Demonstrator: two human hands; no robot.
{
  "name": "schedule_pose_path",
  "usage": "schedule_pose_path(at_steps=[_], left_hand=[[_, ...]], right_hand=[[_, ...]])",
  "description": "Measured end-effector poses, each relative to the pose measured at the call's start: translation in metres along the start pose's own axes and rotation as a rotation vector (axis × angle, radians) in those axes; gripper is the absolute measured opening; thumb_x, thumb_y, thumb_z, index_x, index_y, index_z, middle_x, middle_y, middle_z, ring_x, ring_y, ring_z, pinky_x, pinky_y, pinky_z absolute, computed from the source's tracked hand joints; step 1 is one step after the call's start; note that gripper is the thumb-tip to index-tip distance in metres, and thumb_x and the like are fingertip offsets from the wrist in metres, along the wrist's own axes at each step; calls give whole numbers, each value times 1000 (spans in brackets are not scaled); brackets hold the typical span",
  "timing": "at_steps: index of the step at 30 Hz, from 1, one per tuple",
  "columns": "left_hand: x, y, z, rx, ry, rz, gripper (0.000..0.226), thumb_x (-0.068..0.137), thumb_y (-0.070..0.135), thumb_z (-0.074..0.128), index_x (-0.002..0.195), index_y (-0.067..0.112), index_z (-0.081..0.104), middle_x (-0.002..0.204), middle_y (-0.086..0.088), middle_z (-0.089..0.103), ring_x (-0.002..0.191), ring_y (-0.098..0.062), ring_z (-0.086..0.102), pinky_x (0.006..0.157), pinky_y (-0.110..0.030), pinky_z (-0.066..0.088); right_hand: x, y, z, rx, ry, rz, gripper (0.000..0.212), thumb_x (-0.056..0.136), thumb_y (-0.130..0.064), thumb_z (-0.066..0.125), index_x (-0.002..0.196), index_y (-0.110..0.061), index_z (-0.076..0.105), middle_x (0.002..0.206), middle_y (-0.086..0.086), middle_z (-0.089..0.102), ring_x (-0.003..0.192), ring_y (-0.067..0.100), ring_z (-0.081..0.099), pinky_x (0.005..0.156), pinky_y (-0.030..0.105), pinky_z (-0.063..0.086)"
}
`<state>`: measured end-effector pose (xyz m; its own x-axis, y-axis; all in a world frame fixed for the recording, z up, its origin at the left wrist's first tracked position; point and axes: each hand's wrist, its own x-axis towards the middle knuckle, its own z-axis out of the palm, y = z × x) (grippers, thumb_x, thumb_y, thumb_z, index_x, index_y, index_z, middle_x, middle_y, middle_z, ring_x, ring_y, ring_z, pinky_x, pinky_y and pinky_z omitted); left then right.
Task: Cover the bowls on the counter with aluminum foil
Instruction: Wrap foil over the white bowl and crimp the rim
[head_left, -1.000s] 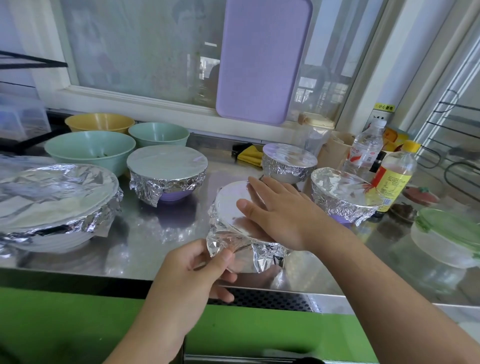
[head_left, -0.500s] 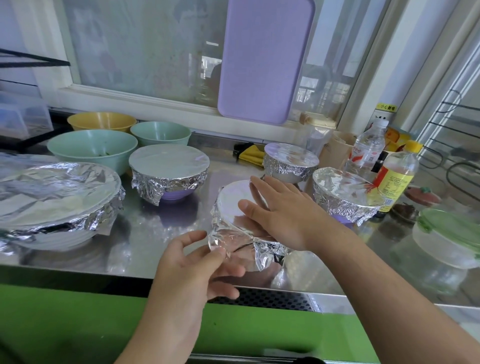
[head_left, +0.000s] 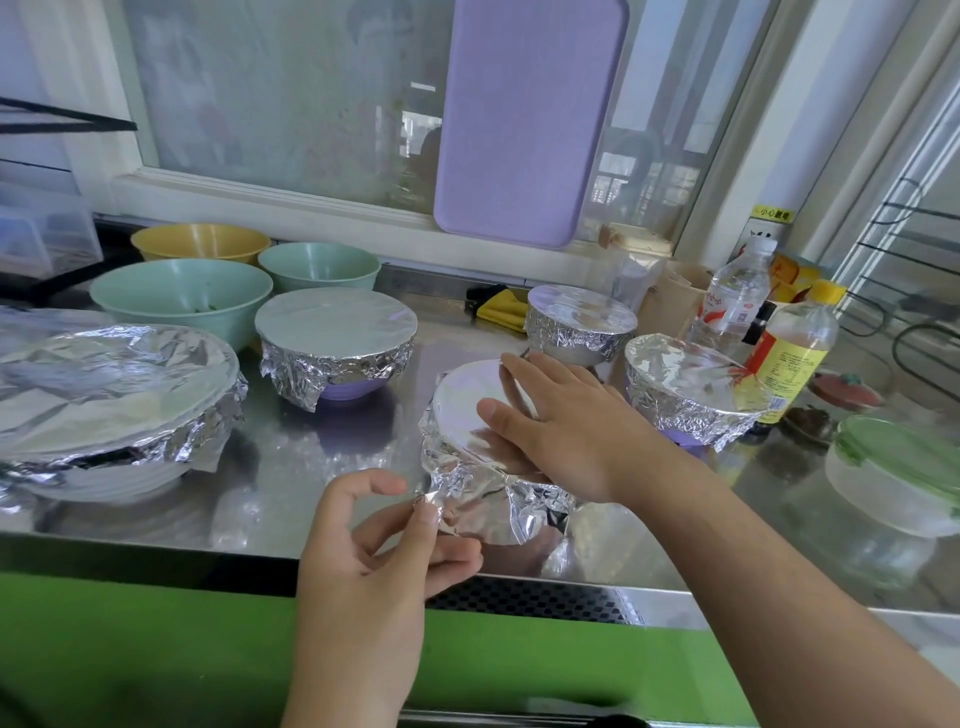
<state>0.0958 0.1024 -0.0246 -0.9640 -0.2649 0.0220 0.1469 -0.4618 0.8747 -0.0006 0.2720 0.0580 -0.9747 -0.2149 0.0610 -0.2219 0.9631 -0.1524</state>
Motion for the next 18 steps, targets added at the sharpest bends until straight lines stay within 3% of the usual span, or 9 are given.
schedule_pose_path(at_steps=[2, 5, 8, 11, 14, 16, 18], left_hand=[[0, 1, -1, -9, -13, -21, 11, 96, -9, 61, 99, 1, 58, 75, -26, 70, 63, -34, 74, 64, -41, 65], [2, 1, -2, -89, -24, -105, 12, 97, -12, 57, 91, -5, 65, 72, -20, 67, 59, -26, 71, 60, -36, 63], [2, -2, -2, -123, -8, -166, 18, 98, -12, 54, 97, -6, 71, 66, -16, 64, 55, -19, 66, 58, -33, 62], [1, -5, 1, -79, -18, -153, 16, 97, -6, 59, 105, -4, 73, 64, -16, 62, 60, -18, 67, 69, -37, 65], [-2, -3, 4, 111, -105, -89, 29, 85, 9, 79, 113, 13, 74, 81, -5, 78, 79, -19, 77, 82, -33, 64], [-4, -4, 4, 342, -123, 1, 33, 81, 21, 86, 111, 28, 75, 88, 3, 80, 81, -11, 75, 75, -19, 56], [-3, -5, 3, 503, -81, 132, 23, 83, 32, 85, 104, 35, 76, 89, 9, 78, 79, -7, 74, 68, -14, 52]], right_hand=[[0, 0, 0, 1, 2, 0, 78, 101, -76, 25, 166, -34, 18, 171, -9, 23, 157, 23, 22, 123, 49, 23], [0, -1, 0, 5, 3, 0, 78, 100, -77, 25, 166, -35, 19, 171, -9, 24, 156, 23, 23, 124, 50, 24], [-1, -2, -1, 10, 1, 7, 75, 102, -74, 26, 165, -35, 20, 171, -9, 24, 156, 23, 23, 124, 50, 23], [-2, -3, -3, 14, -7, 12, 72, 103, -72, 27, 163, -34, 24, 169, -7, 28, 155, 23, 24, 122, 48, 21], [-2, -3, -3, 18, -14, 12, 72, 103, -73, 27, 163, -34, 25, 168, -7, 29, 155, 23, 24, 122, 49, 21], [-1, -2, -2, 16, -13, 8, 75, 102, -74, 26, 165, -34, 22, 170, -7, 27, 156, 24, 23, 124, 50, 22], [0, -1, -1, 12, -7, 0, 78, 101, -76, 24, 166, -34, 20, 171, -8, 25, 157, 25, 23, 125, 53, 22]])
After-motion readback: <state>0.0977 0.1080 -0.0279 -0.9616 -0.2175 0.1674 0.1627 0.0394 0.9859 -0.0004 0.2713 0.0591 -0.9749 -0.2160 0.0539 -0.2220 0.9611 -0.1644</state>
